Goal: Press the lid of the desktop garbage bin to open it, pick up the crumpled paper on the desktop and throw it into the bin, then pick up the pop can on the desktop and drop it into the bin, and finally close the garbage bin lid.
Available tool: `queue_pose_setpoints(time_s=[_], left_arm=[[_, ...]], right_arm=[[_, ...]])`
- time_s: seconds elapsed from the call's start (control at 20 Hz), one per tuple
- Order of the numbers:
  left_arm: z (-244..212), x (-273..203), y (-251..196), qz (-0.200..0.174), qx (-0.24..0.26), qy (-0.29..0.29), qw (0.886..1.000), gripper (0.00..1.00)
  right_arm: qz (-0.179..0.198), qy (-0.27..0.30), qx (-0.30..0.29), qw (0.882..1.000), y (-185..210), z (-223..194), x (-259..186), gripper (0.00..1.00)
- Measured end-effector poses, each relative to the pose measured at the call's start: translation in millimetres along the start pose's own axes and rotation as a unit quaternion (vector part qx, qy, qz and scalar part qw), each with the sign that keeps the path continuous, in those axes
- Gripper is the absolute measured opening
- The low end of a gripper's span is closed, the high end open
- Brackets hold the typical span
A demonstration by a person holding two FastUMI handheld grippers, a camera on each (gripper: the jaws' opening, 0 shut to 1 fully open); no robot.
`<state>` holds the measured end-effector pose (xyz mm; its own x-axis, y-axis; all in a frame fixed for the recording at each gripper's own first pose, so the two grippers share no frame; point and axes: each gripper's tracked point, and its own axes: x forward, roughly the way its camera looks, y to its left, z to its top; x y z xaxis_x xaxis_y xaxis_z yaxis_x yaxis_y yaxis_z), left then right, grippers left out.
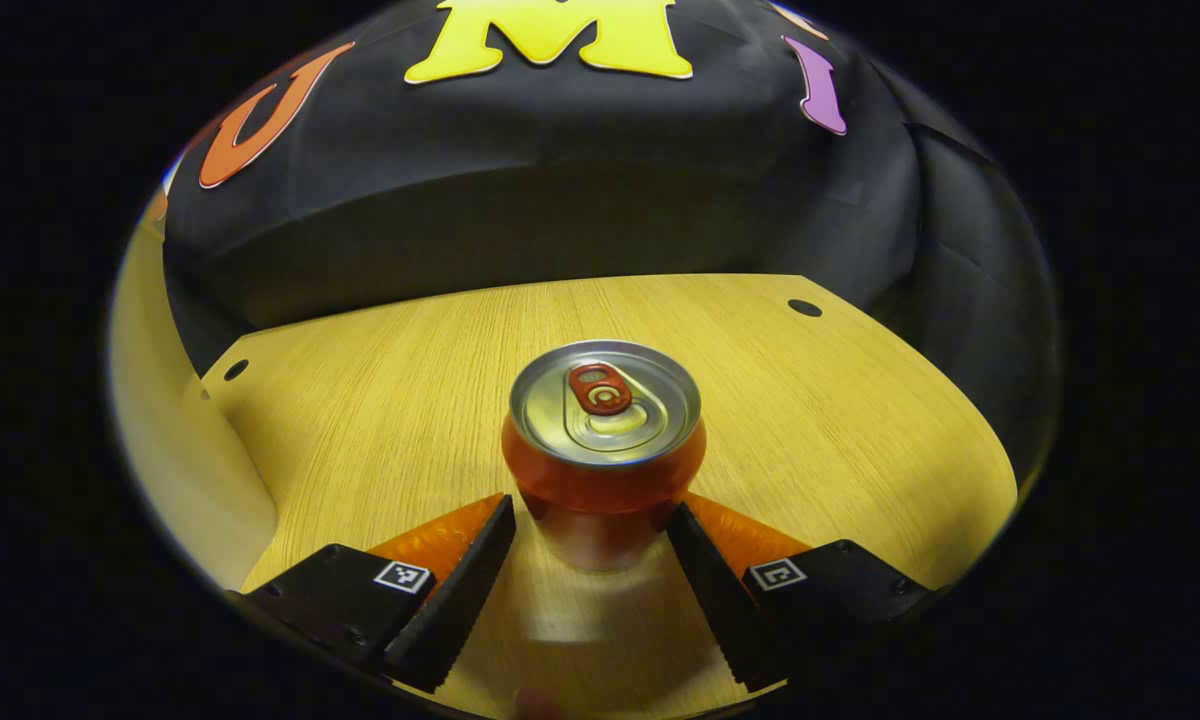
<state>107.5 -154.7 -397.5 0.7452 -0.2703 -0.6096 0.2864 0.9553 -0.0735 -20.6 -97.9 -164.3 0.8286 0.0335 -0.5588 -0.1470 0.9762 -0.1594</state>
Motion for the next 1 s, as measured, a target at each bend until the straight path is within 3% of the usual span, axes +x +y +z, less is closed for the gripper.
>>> queue_pose_setpoints(time_s=[0.2, 0.3, 0.7, 0.85, 1.0], left_arm=[[3, 3, 3, -0.003, 0.001, -0.002, 1.000, 0.87], [8, -2, 2, -0.004, -0.004, -0.008, 1.000, 0.87], [124, -100, 19, 0.008, -0.028, -0.118, 0.993, 0.86], [175, -137, 40, 0.027, -0.030, -0.161, 0.986, 0.86], [217, -174, 86, 0.084, -0.024, -0.203, 0.975, 0.86]], right_arm=[[-0.006, 0.009, 0.006, 1.000, -2, -10, -10, 0.94], [-0.009, 0.008, 0.009, 1.000, -3, -9, -17, 0.94], [0.010, -0.027, 0.032, 0.999, 22, 10, -33, 0.94], [0.028, -0.044, 0.033, 0.998, 38, 21, -37, 0.94], [0.036, -0.063, 0.029, 0.997, 42, 36, -36, 0.94]])
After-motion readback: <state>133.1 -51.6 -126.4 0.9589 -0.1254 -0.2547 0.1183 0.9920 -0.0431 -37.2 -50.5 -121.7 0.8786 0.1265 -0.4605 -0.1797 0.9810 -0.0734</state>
